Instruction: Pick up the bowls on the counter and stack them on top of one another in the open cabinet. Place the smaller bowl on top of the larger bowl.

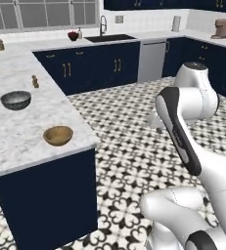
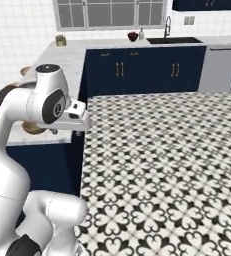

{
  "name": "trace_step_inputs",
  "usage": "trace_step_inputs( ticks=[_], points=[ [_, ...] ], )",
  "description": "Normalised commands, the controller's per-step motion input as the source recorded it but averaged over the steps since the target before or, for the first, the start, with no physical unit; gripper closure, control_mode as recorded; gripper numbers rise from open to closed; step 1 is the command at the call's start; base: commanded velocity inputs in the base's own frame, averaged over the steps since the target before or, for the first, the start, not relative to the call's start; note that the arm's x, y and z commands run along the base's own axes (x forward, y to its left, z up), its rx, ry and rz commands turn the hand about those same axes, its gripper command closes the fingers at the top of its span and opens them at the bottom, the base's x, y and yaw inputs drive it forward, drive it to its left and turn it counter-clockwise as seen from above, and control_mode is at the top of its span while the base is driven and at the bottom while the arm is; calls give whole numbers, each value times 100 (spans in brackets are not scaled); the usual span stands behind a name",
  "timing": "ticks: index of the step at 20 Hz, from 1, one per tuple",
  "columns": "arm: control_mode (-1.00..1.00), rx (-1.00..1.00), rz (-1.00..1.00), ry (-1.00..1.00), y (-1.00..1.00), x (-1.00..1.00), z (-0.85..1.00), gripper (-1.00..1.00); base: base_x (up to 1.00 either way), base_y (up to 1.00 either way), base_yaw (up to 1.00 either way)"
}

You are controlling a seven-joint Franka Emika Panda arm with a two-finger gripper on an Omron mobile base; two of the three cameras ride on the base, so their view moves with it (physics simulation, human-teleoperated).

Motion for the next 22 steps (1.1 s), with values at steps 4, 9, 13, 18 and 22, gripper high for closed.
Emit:
trace_step_inputs(
  ticks=[4, 9, 13, 18, 22],
  points=[
    [100, 0, 0, 0, 0, 0, 0, -100, -8, 100, -13],
    [100, 0, 0, 0, 0, 0, 0, -100, -19, 100, -19],
    [100, 0, 0, 0, 0, 0, 0, -100, 0, 100, -35],
    [100, 0, 0, 0, 0, 0, 0, -100, 0, 100, -38],
    [100, 0, 0, 0, 0, 0, 0, -100, 10, 100, -37]
  ],
)
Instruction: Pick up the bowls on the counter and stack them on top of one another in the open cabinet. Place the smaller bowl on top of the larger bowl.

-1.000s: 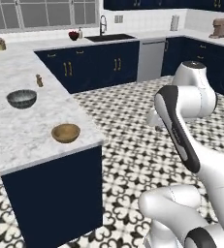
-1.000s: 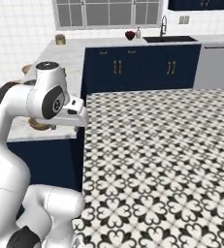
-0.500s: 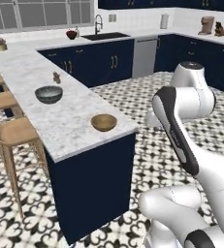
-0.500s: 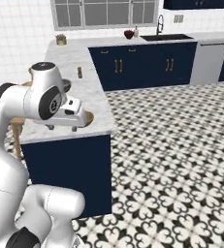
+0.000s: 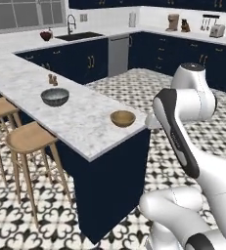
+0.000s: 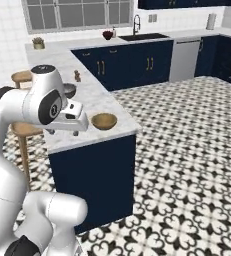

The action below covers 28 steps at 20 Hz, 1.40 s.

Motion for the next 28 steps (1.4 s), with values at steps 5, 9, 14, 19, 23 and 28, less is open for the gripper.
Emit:
trace_step_inputs(
  ticks=[5, 9, 14, 19, 23, 28],
  points=[
    [100, 0, 0, 0, 0, 0, 0, -100, 18, 100, -43],
    [100, 0, 0, 0, 0, 0, 0, -100, 1, 100, -51],
    [100, 0, 0, 0, 0, 0, 0, -100, 10, 100, -33],
    [100, 0, 0, 0, 0, 0, 0, -100, 38, 78, -38],
    [100, 0, 0, 0, 0, 0, 0, -100, 40, 54, -44],
    [100, 0, 0, 0, 0, 0, 0, -100, 18, 51, -41]
  ],
)
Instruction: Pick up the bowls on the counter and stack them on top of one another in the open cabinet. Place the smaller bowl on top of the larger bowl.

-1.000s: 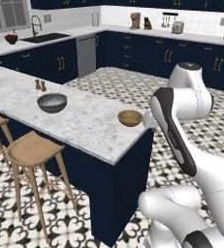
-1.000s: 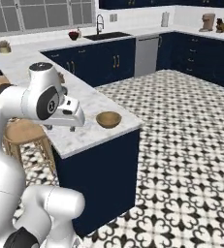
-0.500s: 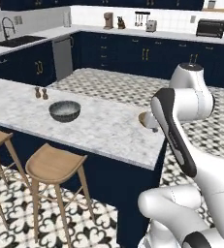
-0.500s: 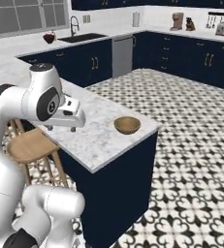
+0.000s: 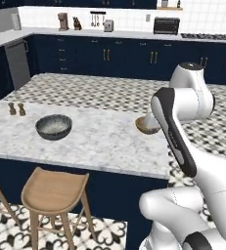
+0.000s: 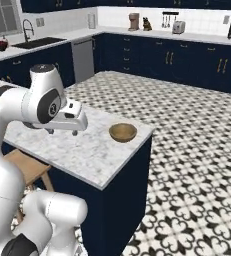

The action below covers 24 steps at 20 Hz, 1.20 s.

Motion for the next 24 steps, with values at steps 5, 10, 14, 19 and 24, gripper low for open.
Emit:
trace_step_inputs(
  ticks=[5, 10, 14, 19, 24],
  points=[
    [100, 0, 0, 0, 0, 0, 0, -100, 29, 55, -43],
    [100, 0, 0, 0, 0, 0, 0, -100, 19, 57, -32],
    [100, 0, 0, 0, 0, 0, 0, -100, 57, 9, -21],
    [100, 0, 0, 0, 0, 0, 0, -100, 40, 6, -13],
    [100, 0, 0, 0, 0, 0, 0, -100, 7, 1, -1]
  ],
)
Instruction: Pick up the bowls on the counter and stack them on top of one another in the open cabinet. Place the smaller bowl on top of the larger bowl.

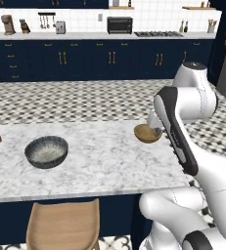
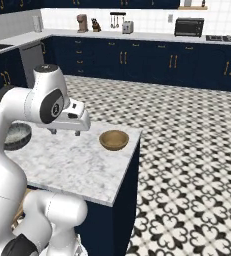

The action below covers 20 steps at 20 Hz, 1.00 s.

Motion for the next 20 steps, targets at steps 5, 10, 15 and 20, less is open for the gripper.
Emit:
trace_step_inputs(
  ticks=[5, 10, 15, 20],
  points=[
    [100, 0, 0, 0, 0, 0, 0, -100, 0, 0, 0],
    [-100, 2, 7, 1, 2, 81, -23, -100, 0, 0, 0],
    [-100, 8, 13, 2, 0, 100, -55, -100, 0, 0, 0],
    [-100, -7, 4, 18, 1, 100, -68, -100, 0, 0, 0]
  ],
)
